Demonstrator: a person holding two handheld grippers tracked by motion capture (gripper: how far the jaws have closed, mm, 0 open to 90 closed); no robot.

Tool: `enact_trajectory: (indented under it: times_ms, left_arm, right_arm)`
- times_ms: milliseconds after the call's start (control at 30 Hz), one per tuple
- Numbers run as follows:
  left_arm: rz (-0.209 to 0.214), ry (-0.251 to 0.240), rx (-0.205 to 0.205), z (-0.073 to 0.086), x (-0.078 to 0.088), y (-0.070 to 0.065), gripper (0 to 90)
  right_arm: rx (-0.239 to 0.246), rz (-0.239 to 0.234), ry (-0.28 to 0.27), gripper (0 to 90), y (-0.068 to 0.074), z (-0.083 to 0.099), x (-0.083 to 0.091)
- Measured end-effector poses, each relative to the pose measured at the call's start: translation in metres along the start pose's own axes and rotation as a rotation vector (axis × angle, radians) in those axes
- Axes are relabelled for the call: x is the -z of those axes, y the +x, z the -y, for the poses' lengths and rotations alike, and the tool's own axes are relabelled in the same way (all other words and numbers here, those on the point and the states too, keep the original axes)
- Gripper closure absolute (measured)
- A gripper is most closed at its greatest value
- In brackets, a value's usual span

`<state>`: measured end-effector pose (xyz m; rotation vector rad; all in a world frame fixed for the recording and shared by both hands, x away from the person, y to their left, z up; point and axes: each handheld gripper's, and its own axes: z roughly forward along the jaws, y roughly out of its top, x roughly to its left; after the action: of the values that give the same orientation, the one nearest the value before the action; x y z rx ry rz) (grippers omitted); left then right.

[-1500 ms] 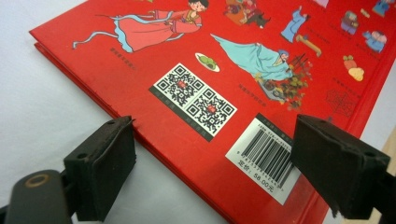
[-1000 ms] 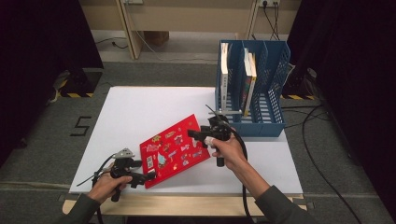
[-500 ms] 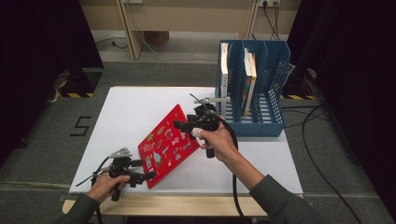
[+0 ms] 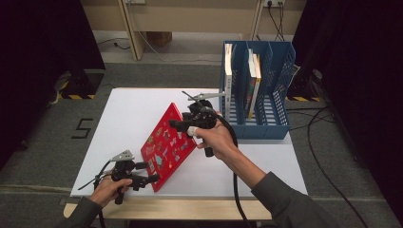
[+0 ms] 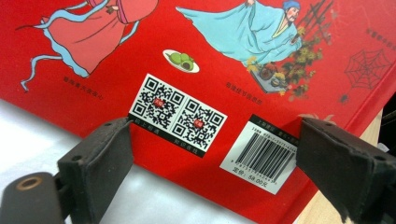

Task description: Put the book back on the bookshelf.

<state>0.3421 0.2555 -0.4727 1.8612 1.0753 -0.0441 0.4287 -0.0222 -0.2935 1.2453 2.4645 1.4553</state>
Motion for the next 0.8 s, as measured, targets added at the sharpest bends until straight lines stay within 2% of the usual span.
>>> enact_trajectory:
  times_ms: [100, 167, 300, 367, 567, 667, 800]
  left_arm:
    - [0.003, -0.021, 0.024, -0.001, 0.003, 0.004, 14.1]
    - [0.000, -0.028, 0.036, -0.001, 0.003, 0.005, 13.4]
    - [-0.060, -0.064, 0.044, -0.002, 0.008, 0.011, 16.3]
    - [-0.105, -0.063, 0.049, -0.001, 0.010, 0.016, 18.0]
    - [-0.210, -0.062, 0.056, -0.001, 0.012, 0.021, 18.1]
    - [-0.226, -0.061, 0.045, -0.001, 0.013, 0.022, 17.9]
    - [-0.233, -0.067, 0.053, -0.001, 0.014, 0.023, 17.3]
  right_arm:
    - [0.010, -0.001, -0.010, 40.0, 0.003, 0.000, 0.000]
    - [0.018, -0.017, -0.015, 40.0, 0.008, -0.001, 0.000]
    - [0.023, -0.034, -0.010, 40.0, 0.014, -0.006, -0.001]
    - [0.014, -0.046, -0.010, 40.1, 0.017, -0.008, -0.001]
    - [0.045, -0.054, 0.003, 40.6, 0.028, -0.013, -0.003]
    - [0.071, -0.054, 0.020, 40.9, 0.034, -0.017, -0.004]
    - [0.085, -0.064, 0.035, 40.9, 0.040, -0.022, -0.006]
